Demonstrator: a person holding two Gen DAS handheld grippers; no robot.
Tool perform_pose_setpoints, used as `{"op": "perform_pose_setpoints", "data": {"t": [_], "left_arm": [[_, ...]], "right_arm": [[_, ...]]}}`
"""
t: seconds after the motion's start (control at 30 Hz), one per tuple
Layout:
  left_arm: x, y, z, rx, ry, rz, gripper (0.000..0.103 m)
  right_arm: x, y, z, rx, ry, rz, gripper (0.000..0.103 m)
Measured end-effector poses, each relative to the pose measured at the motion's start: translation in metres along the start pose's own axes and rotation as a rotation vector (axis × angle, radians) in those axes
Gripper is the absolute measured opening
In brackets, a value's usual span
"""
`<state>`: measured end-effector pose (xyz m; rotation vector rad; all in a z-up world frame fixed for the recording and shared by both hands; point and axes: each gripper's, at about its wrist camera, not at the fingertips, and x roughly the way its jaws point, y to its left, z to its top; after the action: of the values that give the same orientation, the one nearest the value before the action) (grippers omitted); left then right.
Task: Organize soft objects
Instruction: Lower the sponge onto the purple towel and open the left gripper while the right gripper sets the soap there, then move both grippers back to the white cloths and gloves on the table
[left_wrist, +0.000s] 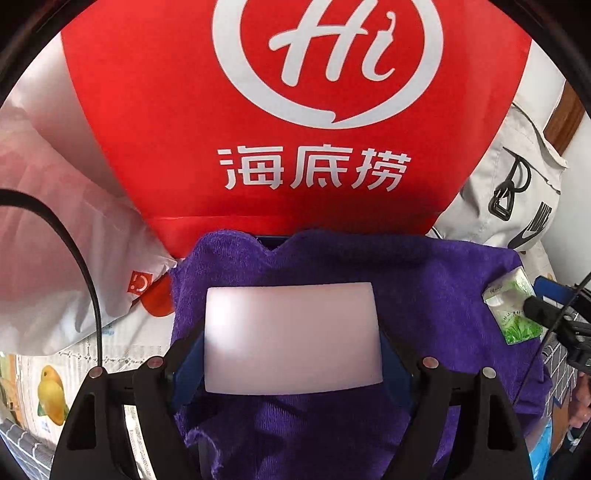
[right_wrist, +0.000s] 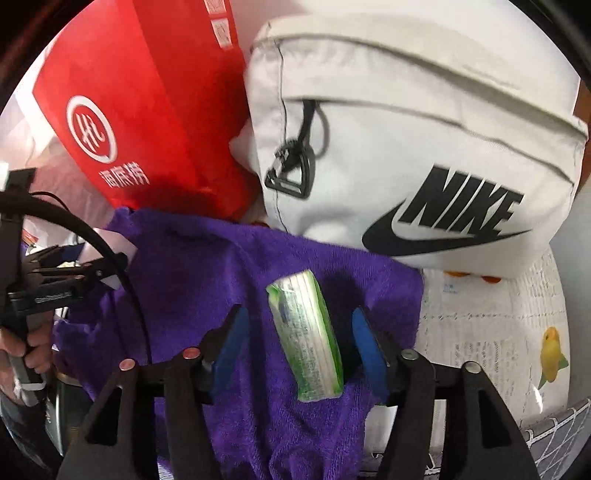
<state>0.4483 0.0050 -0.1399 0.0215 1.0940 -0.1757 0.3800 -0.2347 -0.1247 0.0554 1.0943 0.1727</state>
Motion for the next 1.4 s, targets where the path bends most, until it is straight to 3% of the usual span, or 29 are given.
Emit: {"op": "perform_pose_setpoints", "data": {"t": [0.13, 0.33, 0.53, 0.63, 0.67, 0.77, 0.93, 1.0, 1.17, 1.27, 1.4], "left_arm": [[0.012, 0.004, 0.005, -0.009, 0.036, 0.007, 0.089], [0.002, -0.005, 0.005, -0.013, 0.034, 0.011, 0.089], [-0.043, -0.010, 0.001, -0.021, -0.057, -0.083, 0.089], [-0.074, -0.014, -0.006, -0.001, -0.118, -0.123, 0.089], [-0.085, -0.014, -0.012, 0.010, -0.142, -0.129, 0.089], [-0.109, -0.025, -0.031, 0.037, -0.127, -0.105, 0.089], [-0.152, -0.020, -0.075, 0.040, -0.110, -0.071, 0.089], [-0.168, -0.017, -0.099, 0.034, -0.105, -0.093, 0.089], [-0.198, -0.021, -0.159, 0.028, -0.121, -0.158, 0.089], [-0.208, -0.029, -0.195, 0.027, -0.139, -0.170, 0.089], [-0.208, -0.044, -0.235, 0.037, -0.143, -0.193, 0.088]], "right_arm": [[-0.012, -0.002, 0.004, 0.029, -0.030, 0.038, 0.063], [-0.022, 0.006, 0.006, 0.035, -0.037, 0.061, 0.063], [-0.035, 0.022, 0.004, 0.000, -0.076, 0.074, 0.063], [-0.067, 0.027, -0.001, 0.036, -0.227, 0.033, 0.064], [-0.079, 0.029, -0.003, 0.035, -0.275, 0.066, 0.063], [-0.099, 0.038, -0.012, 0.025, -0.308, 0.116, 0.064], [-0.133, 0.051, -0.043, -0.014, -0.349, 0.094, 0.064], [-0.137, 0.055, -0.057, -0.026, -0.337, 0.106, 0.068], [-0.143, 0.072, -0.115, -0.129, -0.199, 0.092, 0.073], [-0.147, 0.080, -0.147, -0.128, -0.128, 0.088, 0.081], [-0.156, 0.089, -0.179, -0.136, -0.078, 0.008, 0.081]]}}
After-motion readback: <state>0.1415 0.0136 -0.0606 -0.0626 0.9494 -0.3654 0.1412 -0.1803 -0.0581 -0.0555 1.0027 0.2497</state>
